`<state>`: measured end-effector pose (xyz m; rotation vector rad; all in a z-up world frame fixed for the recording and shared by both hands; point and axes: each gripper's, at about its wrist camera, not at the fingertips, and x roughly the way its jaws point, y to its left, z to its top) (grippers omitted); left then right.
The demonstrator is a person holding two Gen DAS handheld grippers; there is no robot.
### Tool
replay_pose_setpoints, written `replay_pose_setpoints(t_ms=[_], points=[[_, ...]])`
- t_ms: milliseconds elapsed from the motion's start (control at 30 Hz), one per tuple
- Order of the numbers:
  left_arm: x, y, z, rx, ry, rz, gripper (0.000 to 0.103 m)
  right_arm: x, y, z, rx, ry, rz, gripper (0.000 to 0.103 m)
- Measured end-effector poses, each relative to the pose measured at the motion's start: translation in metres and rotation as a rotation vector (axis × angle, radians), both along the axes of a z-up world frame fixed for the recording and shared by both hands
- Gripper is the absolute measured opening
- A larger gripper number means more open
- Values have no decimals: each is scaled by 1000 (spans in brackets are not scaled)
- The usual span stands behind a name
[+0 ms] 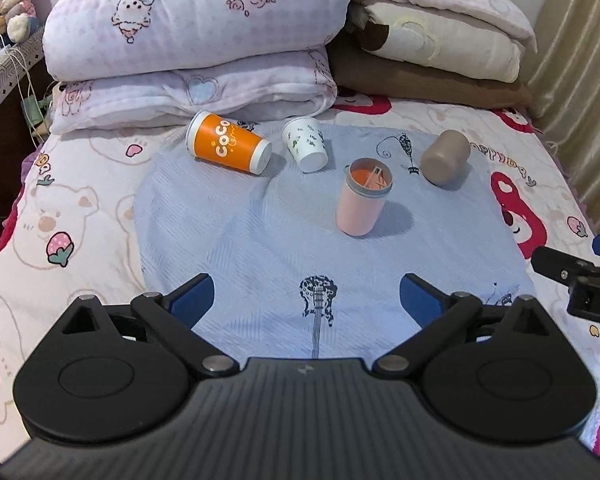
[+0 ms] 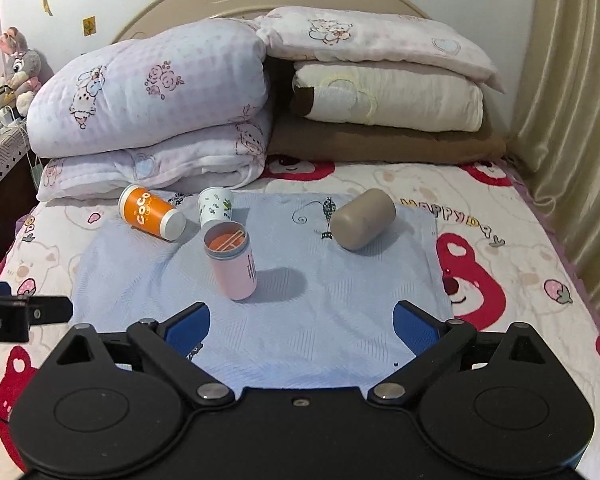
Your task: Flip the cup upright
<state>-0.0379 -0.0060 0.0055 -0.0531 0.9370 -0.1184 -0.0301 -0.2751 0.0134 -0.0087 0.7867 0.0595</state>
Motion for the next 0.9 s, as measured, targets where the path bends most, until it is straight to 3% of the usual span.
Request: replay_pose_setpoints(t_ms=[600,900], points=[[5,3,-8,108,14,29,101,-6,3,-2,-34,4,-34,100],[5,-1,-9,106,23,4,101,-6,4,-3,-26,4,-41,100]])
